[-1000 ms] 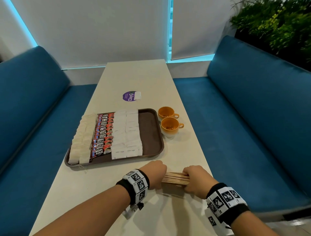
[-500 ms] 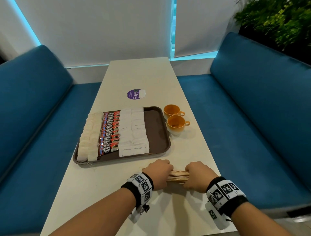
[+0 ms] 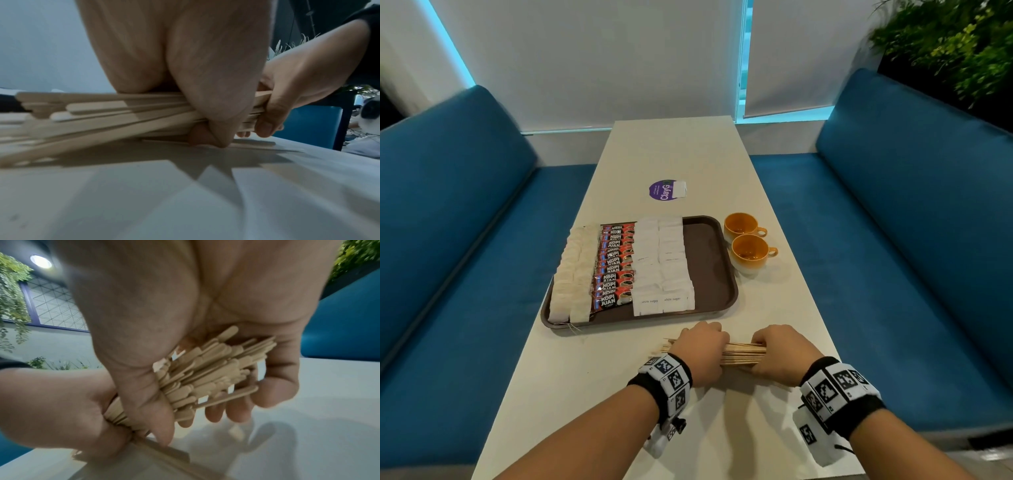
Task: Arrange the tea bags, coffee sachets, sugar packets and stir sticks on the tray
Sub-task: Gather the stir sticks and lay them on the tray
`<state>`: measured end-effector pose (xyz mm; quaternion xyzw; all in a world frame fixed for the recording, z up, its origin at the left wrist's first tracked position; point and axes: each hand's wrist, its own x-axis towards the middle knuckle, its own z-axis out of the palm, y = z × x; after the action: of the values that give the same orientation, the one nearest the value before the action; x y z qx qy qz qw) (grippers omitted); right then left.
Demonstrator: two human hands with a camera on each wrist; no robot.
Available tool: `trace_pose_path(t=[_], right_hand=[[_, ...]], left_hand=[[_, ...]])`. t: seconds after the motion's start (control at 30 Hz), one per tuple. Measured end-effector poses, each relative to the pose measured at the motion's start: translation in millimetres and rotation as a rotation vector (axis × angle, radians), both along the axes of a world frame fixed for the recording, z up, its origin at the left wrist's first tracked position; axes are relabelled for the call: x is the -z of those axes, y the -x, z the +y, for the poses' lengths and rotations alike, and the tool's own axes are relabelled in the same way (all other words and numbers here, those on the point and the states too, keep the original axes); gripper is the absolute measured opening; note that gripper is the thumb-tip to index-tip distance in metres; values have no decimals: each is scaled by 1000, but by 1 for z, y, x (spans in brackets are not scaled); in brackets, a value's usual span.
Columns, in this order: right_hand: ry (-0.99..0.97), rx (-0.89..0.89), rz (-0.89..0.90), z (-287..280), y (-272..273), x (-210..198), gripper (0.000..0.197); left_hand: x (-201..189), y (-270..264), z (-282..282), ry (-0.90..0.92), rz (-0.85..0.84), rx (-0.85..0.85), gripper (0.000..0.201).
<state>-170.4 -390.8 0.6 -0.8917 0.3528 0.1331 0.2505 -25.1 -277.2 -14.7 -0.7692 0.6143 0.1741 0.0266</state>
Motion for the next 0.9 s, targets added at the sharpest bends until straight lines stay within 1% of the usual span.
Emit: trace_pose_path(t=[0.07,0.13,0.2,0.23,0.43,0.57,0.7,0.8,0.9], right_hand=[[0,8,-18,-1,0,1,19],[-19,1,-17,-1,0,0,28],[-16,-20,14,2,0,0,38],[-6,-30,32,3,0,-1,40],[0,-20,94,3,-4,-4,22],[4,-12,121,4,-7,-5,26],[24,-11,113,4,-9,-6,24],[110,-43,100,6,-9,-14,26],[196,-85,70,8,-11,-31,27]], left_hand=[[-1,-1,1,5,2,1,24],[-1,-3,2,8,1,8,26],[-1,-4,2,6,1,17,27],[-1,-4,3,1,-2,24,28],[0,-8,5,-10,5,72,32],[1,-10,8,11,26,94,33],[-1,-10,7,30,75,76,27],[-2,-12,7,39,111,60,23],[-5,-15,6,73,163,59,27]])
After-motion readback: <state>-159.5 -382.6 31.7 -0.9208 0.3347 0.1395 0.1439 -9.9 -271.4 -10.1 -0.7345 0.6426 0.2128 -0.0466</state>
